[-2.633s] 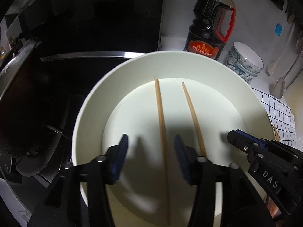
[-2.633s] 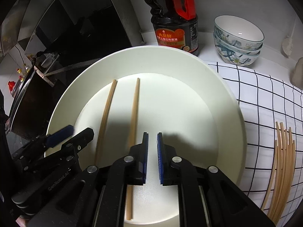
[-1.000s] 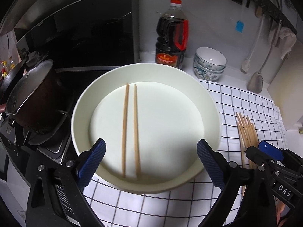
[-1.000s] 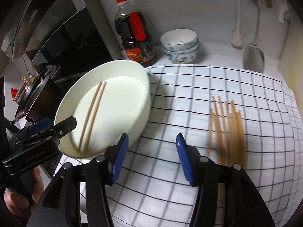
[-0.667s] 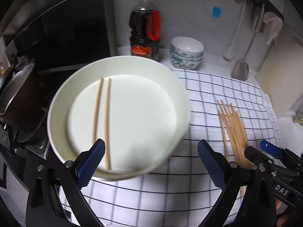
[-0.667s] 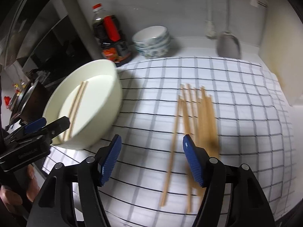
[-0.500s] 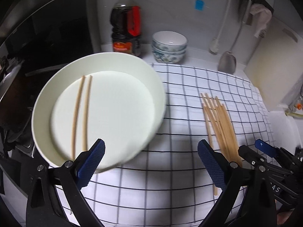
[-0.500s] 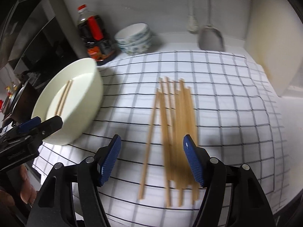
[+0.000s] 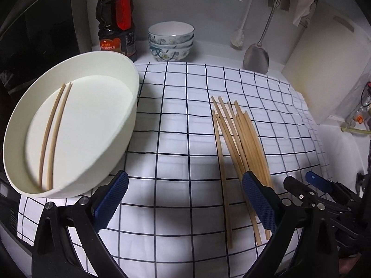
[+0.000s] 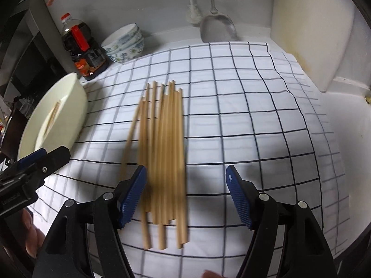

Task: Organize utensils
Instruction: 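Move both open grippers back from the dish to the chopstick bundle, then close the left gripper on another chopstick while the right gripper grasps one too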

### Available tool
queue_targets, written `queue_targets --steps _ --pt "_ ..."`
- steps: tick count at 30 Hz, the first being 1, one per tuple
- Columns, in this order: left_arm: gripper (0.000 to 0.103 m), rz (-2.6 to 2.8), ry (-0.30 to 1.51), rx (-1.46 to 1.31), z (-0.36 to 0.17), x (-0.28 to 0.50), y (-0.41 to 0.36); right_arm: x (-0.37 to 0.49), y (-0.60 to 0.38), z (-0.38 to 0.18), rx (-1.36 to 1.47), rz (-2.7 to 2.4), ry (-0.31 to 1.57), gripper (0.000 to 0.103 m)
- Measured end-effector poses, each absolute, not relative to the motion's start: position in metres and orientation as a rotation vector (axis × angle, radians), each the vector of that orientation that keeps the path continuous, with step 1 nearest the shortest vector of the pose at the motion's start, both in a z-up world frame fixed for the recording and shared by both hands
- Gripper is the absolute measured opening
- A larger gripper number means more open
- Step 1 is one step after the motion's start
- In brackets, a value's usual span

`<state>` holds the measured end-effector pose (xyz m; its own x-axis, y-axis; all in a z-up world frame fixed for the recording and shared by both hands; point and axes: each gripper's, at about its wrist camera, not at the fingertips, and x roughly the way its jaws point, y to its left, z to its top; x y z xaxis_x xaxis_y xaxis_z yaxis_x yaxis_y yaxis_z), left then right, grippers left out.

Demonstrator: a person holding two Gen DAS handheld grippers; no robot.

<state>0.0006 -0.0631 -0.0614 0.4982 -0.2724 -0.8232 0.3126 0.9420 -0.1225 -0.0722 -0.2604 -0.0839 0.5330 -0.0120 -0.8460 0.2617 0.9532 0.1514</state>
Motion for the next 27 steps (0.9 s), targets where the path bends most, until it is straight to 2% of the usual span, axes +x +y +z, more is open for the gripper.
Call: queue_targets --steps 13,27 --pt "0.097 -0.298 1.001 0.167 -0.109 0.003 -0.097 -0.058 -0.284 -0.121 0.246 -0.184 1.014 0.069" --pt "0.097 -0.251 1.006 0.159 -0.123 0.011 -0.102 -0.051 -0.276 -0.126 0.171 -0.158 0.987 0.07"
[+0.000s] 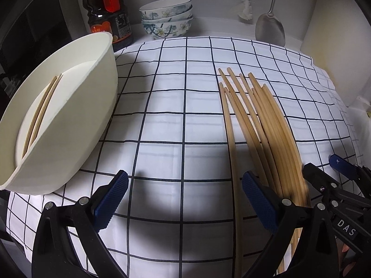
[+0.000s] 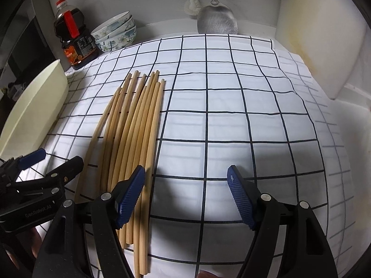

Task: Organize utensils
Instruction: 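Close the left gripper on another chopstick while the right gripper grasps one too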

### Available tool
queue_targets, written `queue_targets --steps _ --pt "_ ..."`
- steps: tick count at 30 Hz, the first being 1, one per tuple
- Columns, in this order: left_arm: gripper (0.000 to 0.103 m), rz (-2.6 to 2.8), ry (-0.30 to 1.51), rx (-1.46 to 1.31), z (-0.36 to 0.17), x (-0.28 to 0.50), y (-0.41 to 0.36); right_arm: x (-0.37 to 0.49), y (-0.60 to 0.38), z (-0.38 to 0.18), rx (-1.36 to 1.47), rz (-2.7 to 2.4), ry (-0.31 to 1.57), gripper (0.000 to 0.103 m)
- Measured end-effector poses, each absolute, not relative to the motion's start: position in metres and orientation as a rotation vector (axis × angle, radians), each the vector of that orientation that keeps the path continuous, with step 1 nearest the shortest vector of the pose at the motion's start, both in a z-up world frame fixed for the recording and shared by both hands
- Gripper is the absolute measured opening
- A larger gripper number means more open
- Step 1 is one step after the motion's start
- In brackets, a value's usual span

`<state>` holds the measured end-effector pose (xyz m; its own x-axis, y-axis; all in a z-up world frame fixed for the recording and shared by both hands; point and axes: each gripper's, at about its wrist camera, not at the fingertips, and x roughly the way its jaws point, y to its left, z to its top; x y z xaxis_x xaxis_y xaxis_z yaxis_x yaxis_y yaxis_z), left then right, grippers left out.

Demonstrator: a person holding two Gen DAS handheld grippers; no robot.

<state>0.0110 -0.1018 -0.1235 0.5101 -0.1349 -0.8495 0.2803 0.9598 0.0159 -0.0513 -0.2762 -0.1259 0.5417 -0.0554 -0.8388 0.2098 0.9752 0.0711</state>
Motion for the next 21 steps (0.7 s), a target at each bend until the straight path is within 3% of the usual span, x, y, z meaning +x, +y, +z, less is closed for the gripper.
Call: queue_targets --steps 21 --pt "0.098 -0.228 1.028 0.163 -0.1323 0.021 -0.1078 -0.0483 -0.2753 -0.1249 -0.042 -0.203 0.951 0.07"
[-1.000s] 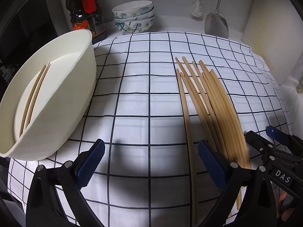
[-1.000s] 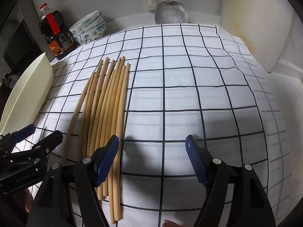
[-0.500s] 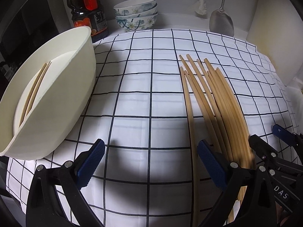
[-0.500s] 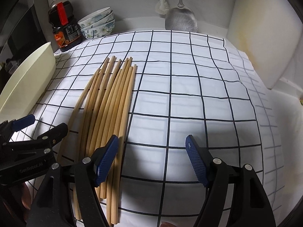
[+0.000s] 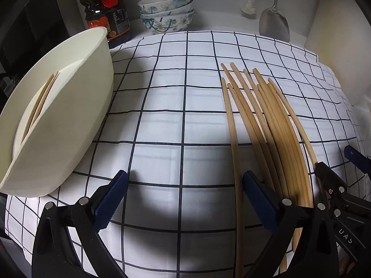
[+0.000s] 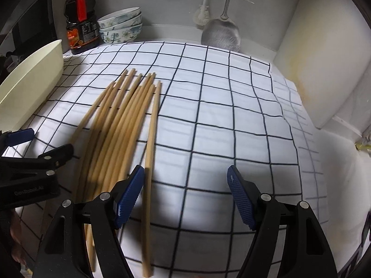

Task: Organize utensils
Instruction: 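Close the left gripper on another chopstick while the right gripper grasps one too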

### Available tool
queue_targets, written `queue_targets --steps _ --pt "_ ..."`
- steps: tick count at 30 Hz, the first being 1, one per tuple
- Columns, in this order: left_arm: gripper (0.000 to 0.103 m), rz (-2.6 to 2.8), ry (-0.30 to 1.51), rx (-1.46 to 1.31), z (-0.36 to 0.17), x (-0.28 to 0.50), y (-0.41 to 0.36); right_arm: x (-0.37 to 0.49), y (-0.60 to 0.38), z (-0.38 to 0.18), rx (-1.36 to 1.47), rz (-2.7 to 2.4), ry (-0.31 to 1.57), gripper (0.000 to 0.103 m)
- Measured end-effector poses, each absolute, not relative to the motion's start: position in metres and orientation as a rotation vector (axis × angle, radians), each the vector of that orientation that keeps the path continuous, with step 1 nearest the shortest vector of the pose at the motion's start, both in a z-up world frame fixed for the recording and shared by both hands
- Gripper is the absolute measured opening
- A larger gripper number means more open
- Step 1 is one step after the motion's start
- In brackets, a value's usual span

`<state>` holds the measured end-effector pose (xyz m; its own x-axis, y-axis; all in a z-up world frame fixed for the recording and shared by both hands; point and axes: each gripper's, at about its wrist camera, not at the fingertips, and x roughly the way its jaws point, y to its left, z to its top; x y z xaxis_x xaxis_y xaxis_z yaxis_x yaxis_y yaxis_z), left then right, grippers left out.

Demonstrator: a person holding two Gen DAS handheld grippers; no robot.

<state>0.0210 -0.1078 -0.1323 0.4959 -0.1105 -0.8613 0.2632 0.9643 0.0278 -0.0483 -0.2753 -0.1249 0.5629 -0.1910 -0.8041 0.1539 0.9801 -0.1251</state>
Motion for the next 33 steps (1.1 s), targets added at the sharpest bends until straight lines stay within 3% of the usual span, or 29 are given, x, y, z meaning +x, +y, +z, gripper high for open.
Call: queue_targets --steps 16,18,24,27,29,31,33 --pt "0.094 -0.203 1.017 0.166 -0.132 0.036 -0.122 -0.032 -0.292 -0.131 0.036 -0.191 0.953 0.069" --pt "0.084 -0.22 1.015 0.158 -0.13 0.036 -0.122 -0.03 -0.291 -0.131 0.035 -0.192 0.95 0.069" --pt "0.058 -0.276 1.008 0.157 -0.126 0.033 -0.13 -0.027 -0.287 -0.131 0.045 -0.147 0.944 0.05" --pt "0.039 -0.294 0.996 0.152 -0.124 0.032 -0.131 -0.025 -0.281 -0.129 0.027 -0.116 0.951 0.031" --pt "0.023 -0.298 0.994 0.144 -0.124 0.032 -0.129 -0.024 -0.275 -0.128 0.003 -0.098 0.959 0.011" --pt "0.01 -0.305 0.996 0.139 -0.124 0.034 -0.127 -0.024 -0.273 -0.128 -0.011 -0.095 0.96 0.007" --pt "0.009 -0.313 0.997 0.136 -0.124 0.033 -0.126 -0.025 -0.273 -0.129 -0.003 -0.094 0.957 0.006"
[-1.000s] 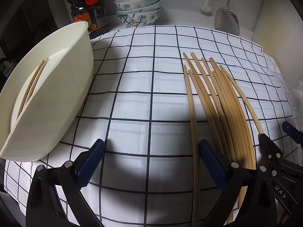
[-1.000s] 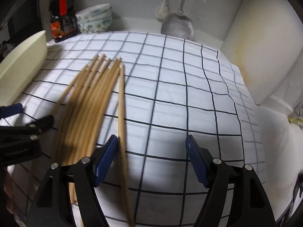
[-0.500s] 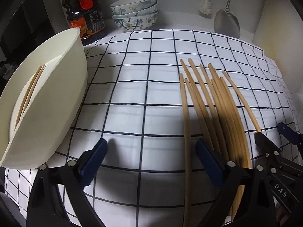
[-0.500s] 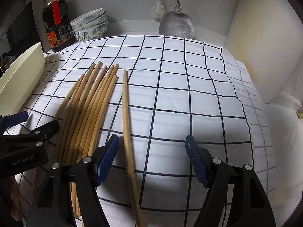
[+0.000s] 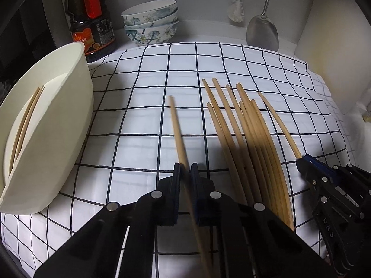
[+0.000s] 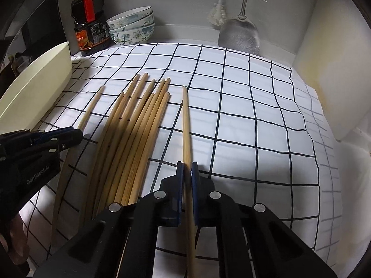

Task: Organize utensils
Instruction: 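Close the left gripper on another chopstick while the right gripper grasps one too, then lift and carry the left gripper's chopstick to the dish while the right carries its own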

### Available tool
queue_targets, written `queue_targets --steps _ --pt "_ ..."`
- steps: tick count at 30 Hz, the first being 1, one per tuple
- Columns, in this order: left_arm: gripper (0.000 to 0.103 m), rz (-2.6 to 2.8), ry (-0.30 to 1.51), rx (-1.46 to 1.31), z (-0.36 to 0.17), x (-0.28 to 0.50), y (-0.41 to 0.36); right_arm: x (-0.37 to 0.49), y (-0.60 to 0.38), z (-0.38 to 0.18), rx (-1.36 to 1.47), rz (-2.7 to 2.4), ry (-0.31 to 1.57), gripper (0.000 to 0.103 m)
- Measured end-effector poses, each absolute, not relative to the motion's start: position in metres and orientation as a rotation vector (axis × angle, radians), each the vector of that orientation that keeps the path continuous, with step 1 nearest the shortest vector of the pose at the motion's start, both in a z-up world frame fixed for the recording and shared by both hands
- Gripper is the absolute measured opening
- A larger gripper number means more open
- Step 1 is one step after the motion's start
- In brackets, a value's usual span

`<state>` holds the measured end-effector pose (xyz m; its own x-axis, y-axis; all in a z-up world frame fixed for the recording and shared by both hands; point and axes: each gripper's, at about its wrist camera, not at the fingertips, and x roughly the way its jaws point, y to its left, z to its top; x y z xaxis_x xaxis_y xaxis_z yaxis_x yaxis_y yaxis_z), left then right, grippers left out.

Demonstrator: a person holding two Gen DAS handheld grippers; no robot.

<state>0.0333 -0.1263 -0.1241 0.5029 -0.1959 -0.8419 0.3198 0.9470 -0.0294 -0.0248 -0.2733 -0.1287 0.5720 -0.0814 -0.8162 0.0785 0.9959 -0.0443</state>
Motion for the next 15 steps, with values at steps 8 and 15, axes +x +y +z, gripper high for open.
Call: queue_targets --steps 8,15 --pt "0.008 -0.354 1.029 0.112 -0.118 0.029 -0.121 -0.033 -0.29 -0.123 0.147 -0.089 0.974 0.006" --pt "0.008 -0.414 1.024 0.092 -0.083 0.025 -0.113 -0.044 -0.293 -0.094 0.196 -0.104 0.939 0.006"
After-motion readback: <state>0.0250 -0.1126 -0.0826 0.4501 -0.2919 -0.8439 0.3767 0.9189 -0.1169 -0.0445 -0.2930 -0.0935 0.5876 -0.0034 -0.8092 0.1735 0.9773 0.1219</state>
